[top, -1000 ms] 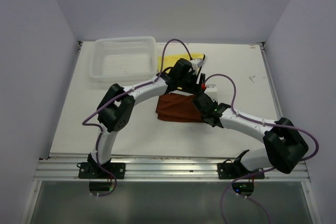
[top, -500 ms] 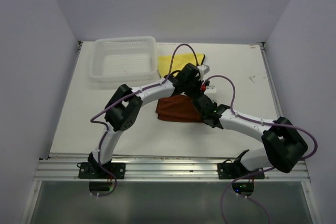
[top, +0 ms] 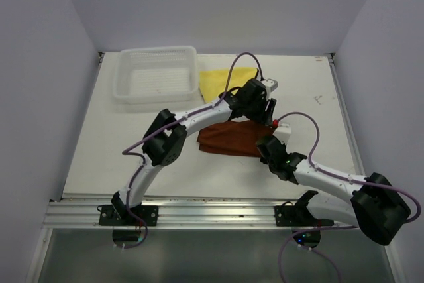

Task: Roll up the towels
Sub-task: Roll the towel

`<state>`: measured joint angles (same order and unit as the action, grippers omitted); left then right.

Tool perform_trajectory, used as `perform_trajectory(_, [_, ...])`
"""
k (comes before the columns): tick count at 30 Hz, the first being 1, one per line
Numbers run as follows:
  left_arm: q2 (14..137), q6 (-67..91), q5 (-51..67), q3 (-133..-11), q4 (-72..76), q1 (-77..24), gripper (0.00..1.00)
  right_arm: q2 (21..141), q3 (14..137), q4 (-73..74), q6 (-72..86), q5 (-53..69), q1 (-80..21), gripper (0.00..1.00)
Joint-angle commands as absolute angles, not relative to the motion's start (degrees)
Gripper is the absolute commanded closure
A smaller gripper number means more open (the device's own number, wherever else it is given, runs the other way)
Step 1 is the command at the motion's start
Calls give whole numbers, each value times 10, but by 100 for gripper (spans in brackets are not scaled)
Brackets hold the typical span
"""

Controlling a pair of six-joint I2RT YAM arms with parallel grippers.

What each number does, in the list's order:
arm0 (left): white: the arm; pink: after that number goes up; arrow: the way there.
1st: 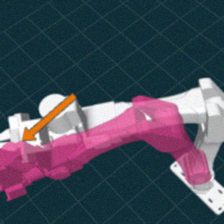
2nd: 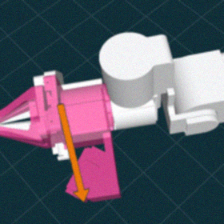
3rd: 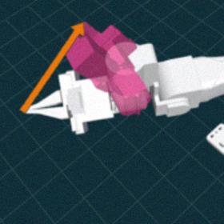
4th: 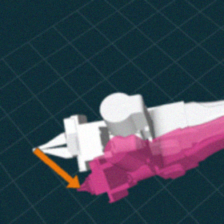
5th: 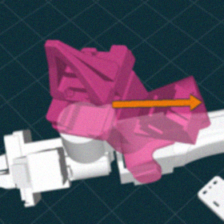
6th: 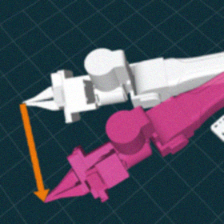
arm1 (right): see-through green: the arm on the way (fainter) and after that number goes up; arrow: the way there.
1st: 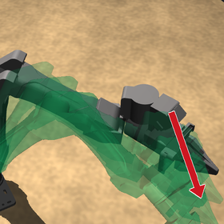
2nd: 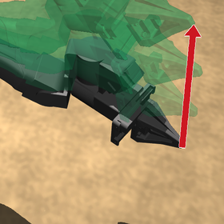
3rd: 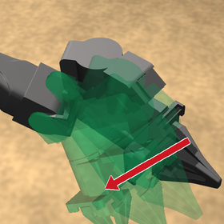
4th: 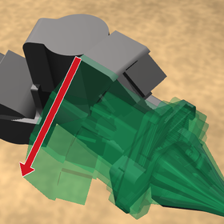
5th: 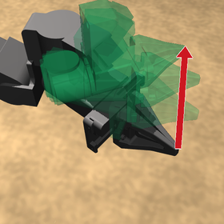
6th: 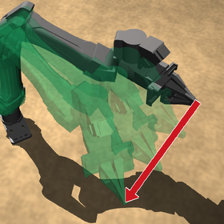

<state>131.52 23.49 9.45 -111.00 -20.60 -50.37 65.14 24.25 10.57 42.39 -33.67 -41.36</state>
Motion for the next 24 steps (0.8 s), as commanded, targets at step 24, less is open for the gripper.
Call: perform_trajectory(24, [1384,221,84,-1201,-225,-516,62,558,197,67,461,-380,-398,100])
